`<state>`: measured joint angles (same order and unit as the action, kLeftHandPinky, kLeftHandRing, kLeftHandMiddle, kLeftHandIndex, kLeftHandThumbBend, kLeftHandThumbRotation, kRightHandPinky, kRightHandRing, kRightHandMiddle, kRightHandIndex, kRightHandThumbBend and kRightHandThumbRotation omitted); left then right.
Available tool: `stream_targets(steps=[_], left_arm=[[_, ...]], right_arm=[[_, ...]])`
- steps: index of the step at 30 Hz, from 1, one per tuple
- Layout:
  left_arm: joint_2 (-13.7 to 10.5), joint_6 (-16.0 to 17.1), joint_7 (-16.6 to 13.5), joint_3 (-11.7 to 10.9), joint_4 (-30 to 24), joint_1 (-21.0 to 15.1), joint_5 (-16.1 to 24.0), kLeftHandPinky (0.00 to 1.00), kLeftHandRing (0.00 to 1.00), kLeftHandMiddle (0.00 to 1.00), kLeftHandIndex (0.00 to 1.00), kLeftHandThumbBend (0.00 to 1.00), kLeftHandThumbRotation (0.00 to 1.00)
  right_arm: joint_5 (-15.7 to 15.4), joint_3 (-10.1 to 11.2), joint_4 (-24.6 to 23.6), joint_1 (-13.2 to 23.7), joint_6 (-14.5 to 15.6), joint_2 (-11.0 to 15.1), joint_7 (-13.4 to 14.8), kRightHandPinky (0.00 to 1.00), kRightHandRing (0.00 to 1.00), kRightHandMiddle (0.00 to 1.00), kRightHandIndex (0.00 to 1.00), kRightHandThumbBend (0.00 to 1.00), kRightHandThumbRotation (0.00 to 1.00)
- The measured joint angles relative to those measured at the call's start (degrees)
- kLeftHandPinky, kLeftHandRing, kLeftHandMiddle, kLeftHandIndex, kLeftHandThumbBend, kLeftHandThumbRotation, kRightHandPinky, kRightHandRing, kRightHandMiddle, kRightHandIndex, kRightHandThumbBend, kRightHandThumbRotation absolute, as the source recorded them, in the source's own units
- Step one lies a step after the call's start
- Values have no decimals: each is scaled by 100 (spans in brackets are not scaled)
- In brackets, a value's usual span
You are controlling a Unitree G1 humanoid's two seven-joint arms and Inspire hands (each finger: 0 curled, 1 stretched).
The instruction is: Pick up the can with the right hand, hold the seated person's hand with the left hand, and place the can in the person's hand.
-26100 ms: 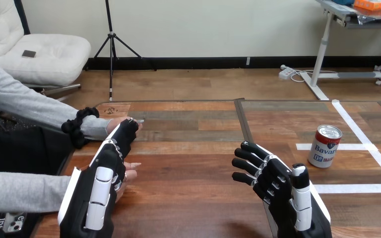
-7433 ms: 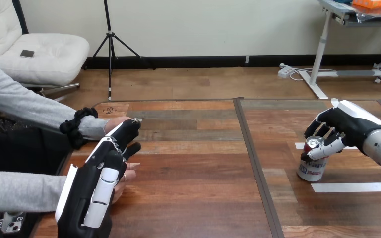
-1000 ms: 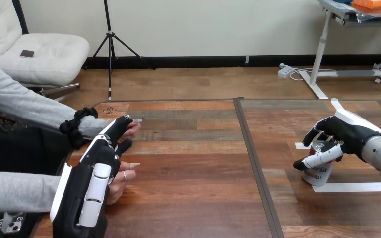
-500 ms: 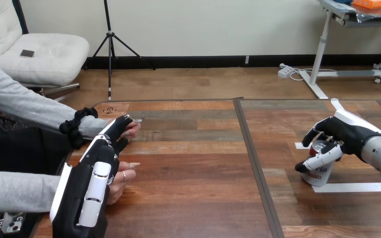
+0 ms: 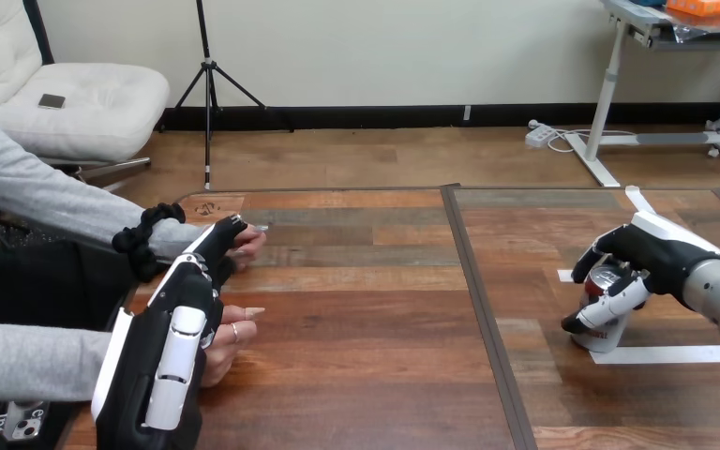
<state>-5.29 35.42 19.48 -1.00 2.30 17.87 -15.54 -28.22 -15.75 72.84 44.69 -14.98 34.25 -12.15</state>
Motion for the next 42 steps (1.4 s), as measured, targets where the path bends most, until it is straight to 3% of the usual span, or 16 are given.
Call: stream_targets(steps=[15, 27, 42], left_arm=[[0, -8, -72, -12, -2, 1, 9, 98, 99, 93, 84, 52, 90], [-1, -5, -76, -12, -2, 0, 8, 98, 99, 93, 84, 51, 91], [-12, -5, 6, -12, -2, 0, -40, 100, 100, 94, 84, 46, 91]], right_arm=[[-123, -121, -6, 10, 312, 0, -333, 47, 60, 68, 66, 100, 18], [-121, -122, -8, 10, 356, 0, -405, 44, 58, 67, 65, 100, 11], [-171, -155, -10, 16, 309, 0, -362, 48, 52, 57, 59, 100, 1]])
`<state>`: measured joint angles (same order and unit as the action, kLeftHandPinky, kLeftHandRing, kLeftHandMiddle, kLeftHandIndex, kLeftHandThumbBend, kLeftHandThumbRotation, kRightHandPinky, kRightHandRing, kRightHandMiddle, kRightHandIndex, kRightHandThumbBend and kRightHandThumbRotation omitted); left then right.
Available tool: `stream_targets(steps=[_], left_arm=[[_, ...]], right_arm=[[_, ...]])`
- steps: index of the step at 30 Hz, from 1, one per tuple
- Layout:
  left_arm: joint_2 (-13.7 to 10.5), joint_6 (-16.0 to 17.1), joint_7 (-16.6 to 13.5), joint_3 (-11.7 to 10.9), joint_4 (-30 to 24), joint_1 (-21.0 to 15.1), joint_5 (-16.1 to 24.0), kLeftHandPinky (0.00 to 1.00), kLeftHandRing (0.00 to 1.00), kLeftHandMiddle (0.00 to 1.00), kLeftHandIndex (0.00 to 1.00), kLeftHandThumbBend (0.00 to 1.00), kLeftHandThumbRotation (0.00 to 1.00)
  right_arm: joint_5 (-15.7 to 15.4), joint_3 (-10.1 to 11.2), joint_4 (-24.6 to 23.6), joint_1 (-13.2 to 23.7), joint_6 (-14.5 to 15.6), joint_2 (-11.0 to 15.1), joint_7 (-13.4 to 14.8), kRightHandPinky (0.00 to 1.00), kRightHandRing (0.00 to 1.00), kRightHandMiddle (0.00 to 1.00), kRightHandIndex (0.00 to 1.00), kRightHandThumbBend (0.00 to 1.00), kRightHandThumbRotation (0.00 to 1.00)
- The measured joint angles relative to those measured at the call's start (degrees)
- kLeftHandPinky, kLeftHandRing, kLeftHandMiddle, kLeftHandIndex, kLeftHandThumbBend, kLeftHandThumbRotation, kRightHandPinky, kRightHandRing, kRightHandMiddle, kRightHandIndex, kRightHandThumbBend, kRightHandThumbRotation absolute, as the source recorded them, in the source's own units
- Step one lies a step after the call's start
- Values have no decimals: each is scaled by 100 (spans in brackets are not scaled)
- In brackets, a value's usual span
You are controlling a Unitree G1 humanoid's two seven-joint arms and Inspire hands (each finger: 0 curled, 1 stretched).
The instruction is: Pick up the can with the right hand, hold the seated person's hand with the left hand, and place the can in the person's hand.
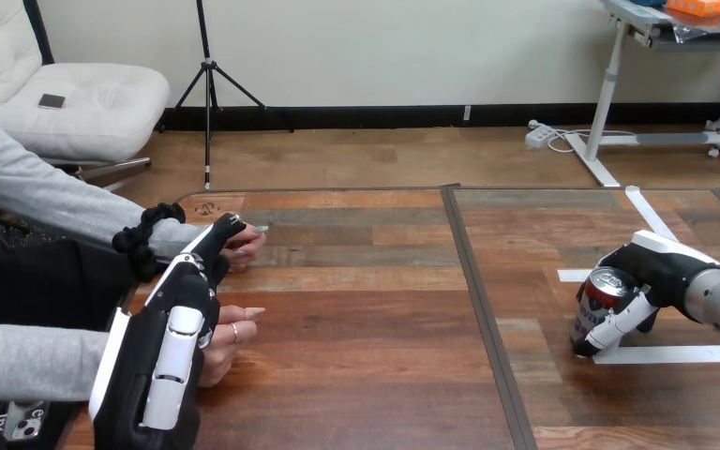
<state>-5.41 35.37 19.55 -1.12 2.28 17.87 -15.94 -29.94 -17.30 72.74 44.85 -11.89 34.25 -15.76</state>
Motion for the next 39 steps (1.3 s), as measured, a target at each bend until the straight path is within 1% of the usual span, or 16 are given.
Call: stream_targets(steps=[4, 5, 6, 12, 14, 22, 28, 33, 39], left_arm=[[1, 0, -3, 0, 0, 0, 0, 100, 100, 94, 84, 46, 91], [1, 0, -4, 0, 0, 0, 0, 100, 100, 94, 84, 46, 91], [2, 0, -6, 0, 0, 0, 2, 100, 100, 94, 84, 46, 91], [2, 0, -20, -1, 0, 0, 6, 100, 100, 93, 84, 47, 91], [1, 0, -19, -2, 0, 0, 6, 100, 100, 94, 84, 47, 90], [1, 0, -18, -2, 0, 0, 7, 100, 100, 94, 84, 47, 90], [1, 0, -20, -1, 0, -1, 9, 100, 100, 94, 84, 47, 90], [1, 0, -20, -2, 0, -1, 8, 100, 100, 94, 84, 46, 90], [2, 0, -20, -1, 0, -1, 8, 100, 100, 94, 84, 46, 90]], right_arm=[[-54, -16, 0, 0, -50, 0, 108, 45, 51, 56, 57, 96, 0], [-58, -16, 0, 0, -60, 0, 130, 43, 50, 55, 55, 93, 0], [-67, -16, 0, 0, -77, 0, 154, 42, 49, 55, 55, 92, 0], [-149, -27, 0, 0, -170, 2, 294, 40, 47, 53, 51, 82, 0], [-153, -27, 0, 0, -205, 2, 340, 37, 45, 51, 49, 78, 0], [-136, -10, 1, -7, -460, 12, 576, 33, 40, 46, 46, 72, 0], [-101, 2, 0, -13, -607, 12, 702, 32, 39, 44, 45, 71, 0], [-75, 4, 0, -14, -650, 12, 761, 30, 37, 43, 44, 71, 0], [-33, 6, 1, -21, -693, 12, 862, 30, 37, 43, 44, 72, 0]])
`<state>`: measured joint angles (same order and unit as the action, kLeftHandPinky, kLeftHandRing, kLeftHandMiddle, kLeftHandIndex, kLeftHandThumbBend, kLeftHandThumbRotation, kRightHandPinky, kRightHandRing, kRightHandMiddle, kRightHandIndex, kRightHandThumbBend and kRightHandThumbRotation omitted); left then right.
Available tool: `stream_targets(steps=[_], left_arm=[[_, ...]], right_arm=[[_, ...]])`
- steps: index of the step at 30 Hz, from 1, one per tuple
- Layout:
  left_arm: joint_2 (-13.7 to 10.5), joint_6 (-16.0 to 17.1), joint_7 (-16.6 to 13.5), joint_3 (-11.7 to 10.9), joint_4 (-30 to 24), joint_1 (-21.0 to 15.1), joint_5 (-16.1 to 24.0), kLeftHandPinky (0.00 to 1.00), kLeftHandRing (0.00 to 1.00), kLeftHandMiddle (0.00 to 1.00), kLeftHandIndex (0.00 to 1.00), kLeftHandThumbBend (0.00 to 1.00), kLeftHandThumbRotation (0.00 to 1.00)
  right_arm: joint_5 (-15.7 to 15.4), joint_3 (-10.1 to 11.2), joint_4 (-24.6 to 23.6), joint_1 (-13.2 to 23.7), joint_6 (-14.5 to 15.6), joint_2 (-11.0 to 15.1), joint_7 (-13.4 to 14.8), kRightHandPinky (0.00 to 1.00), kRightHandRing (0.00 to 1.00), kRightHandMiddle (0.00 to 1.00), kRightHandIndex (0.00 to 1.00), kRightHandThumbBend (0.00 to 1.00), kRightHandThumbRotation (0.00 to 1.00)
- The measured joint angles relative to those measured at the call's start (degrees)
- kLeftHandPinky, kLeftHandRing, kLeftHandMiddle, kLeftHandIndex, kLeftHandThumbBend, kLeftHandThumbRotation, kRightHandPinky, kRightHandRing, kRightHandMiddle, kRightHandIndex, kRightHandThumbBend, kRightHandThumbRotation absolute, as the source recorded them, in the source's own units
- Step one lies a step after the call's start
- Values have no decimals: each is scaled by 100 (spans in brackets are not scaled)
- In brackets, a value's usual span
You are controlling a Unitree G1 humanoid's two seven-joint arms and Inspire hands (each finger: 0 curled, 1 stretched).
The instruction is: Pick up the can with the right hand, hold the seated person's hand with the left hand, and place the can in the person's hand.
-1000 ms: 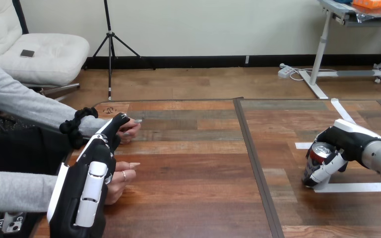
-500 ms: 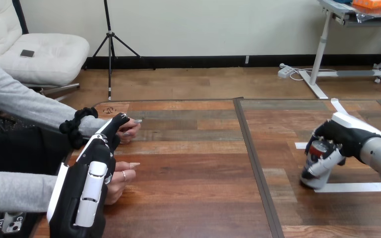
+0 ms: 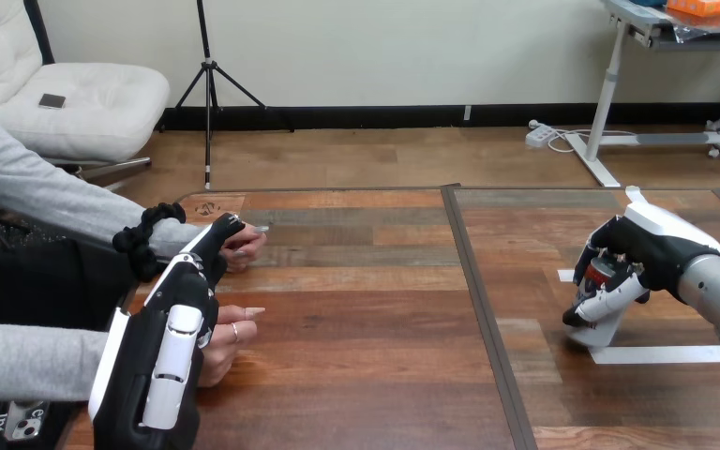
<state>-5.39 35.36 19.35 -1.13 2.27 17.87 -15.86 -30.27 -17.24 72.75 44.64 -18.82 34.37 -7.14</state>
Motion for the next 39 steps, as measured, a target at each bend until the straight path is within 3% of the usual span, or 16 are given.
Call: stream_targets(steps=[12, 24, 31, 39], left_arm=[[3, 0, 13, 1, 1, -1, -1, 100, 100, 94, 84, 45, 90], [1, 41, 17, -1, 10, -15, 28, 100, 100, 94, 83, 47, 91], [-1, 47, 18, -1, 10, -18, 28, 100, 100, 95, 83, 48, 91], [-1, 48, 18, -1, 10, -18, 29, 100, 100, 95, 83, 48, 91]], right_arm=[[50, 4, 0, -1, -115, 2, 134, 26, 32, 39, 44, 74, 0], [93, 4, 0, -1, -272, 3, 220, 30, 36, 41, 43, 74, 0], [92, 4, 0, -2, -300, 4, 239, 25, 31, 38, 42, 77, 0], [92, 3, 0, -5, -364, 11, 256, 27, 33, 39, 42, 78, 0]])
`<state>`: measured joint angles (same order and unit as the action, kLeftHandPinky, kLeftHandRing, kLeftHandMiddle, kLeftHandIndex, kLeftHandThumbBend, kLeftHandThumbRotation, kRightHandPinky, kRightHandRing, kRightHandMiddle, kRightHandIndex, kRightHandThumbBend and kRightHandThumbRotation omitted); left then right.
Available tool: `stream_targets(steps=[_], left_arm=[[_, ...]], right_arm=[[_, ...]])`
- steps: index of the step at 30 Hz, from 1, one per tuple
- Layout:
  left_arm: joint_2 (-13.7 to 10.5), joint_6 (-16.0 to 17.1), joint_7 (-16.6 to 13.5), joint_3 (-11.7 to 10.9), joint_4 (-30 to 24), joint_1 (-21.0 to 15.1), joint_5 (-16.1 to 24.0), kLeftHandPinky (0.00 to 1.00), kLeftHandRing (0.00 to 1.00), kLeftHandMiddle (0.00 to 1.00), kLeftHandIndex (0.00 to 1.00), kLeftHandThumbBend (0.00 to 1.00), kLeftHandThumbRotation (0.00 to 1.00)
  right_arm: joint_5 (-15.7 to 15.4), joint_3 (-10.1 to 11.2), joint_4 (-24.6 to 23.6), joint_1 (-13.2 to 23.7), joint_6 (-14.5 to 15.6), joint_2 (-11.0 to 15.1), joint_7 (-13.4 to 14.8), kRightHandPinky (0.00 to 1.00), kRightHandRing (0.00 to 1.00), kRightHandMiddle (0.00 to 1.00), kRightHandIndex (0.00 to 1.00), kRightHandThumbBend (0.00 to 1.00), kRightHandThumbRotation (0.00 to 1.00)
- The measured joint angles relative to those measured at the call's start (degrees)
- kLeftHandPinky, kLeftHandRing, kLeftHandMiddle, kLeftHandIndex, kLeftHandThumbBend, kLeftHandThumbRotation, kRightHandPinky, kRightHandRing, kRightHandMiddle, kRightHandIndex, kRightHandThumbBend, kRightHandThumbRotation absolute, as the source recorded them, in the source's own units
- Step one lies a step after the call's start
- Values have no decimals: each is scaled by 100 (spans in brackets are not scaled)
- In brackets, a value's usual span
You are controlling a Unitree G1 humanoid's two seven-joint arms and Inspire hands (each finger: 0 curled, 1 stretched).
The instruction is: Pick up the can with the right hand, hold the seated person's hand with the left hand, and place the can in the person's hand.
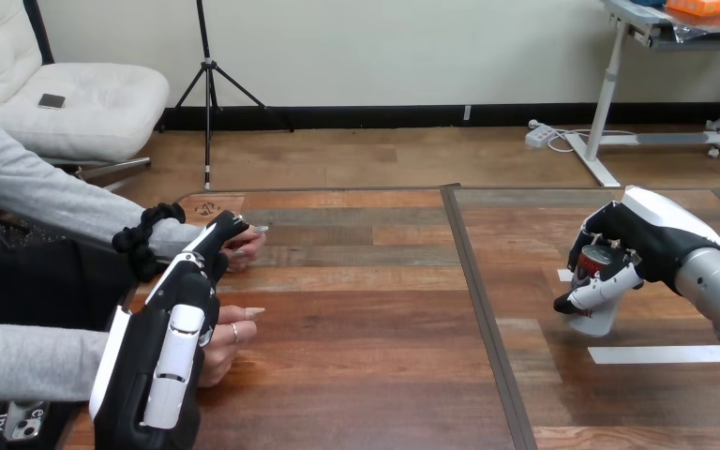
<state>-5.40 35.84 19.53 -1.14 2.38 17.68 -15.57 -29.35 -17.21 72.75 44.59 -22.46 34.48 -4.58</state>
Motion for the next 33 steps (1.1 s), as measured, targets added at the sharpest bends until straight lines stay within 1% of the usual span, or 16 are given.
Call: stream_targets(steps=[15, 20, 24, 28, 33], left_arm=[[4, 5, -29, 0, 1, 0, 25, 100, 100, 95, 83, 49, 91], [3, 24, -3, 0, 15, -3, 13, 100, 100, 95, 83, 45, 91], [1, 44, 8, 0, 27, -6, 15, 100, 100, 95, 83, 45, 91], [-3, 44, 4, -1, 27, -8, 27, 100, 100, 96, 83, 47, 90], [-16, 44, -15, -19, 28, -14, 53, 100, 100, 94, 82, 50, 89]], right_arm=[[0, 0, 0, 0, -58, 17, -1, 33, 38, 43, 43, 76, 0], [0, 0, 0, -1, -169, 46, -1, 33, 37, 43, 43, 76, 0], [0, 0, -4, -1, -310, 85, -6, 32, 37, 42, 43, 75, 0], [0, 0, -29, -1, -420, 121, -16, 32, 37, 42, 43, 73, 0], [0, -1, -68, -1, -534, 158, -22, 32, 37, 42, 43, 74, 0]])
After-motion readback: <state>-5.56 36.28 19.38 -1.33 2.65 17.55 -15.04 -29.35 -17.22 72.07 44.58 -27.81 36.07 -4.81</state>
